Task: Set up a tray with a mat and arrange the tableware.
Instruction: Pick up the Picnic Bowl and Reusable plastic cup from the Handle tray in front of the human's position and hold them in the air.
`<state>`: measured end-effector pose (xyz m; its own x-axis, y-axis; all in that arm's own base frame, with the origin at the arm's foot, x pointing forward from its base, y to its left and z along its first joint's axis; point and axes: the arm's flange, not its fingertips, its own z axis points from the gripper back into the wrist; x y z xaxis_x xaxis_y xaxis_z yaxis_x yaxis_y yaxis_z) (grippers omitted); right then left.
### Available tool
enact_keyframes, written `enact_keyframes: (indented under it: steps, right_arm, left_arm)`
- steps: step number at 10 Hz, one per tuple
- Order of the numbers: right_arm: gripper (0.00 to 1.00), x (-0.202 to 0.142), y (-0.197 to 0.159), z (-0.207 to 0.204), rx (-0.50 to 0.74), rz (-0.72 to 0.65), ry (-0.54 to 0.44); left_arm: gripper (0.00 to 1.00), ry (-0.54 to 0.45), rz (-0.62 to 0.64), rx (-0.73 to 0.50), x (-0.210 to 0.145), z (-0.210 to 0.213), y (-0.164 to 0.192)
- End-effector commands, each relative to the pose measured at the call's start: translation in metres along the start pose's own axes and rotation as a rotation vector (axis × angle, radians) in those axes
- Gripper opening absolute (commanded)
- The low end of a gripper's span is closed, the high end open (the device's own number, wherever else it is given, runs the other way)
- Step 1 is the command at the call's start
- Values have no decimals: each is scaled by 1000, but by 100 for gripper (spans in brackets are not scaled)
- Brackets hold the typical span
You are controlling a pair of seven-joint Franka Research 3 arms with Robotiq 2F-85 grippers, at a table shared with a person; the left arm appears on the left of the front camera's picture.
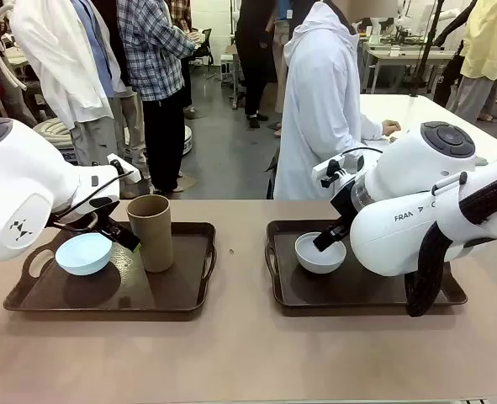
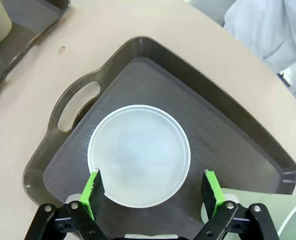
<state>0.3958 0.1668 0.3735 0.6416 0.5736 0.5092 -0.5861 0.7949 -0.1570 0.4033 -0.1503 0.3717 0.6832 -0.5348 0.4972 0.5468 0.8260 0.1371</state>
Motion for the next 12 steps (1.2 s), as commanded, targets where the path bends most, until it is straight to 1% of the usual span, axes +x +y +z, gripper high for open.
enact_keyframes:
  steps: [1, 12]
  right_arm:
    - [100, 0, 0, 0, 0, 0, 0]
    - [100, 0, 0, 0, 0, 0, 0]
  left_arm:
    - [100, 0, 0, 0, 0, 0, 0]
    - [100, 0, 0, 0, 0, 0, 0]
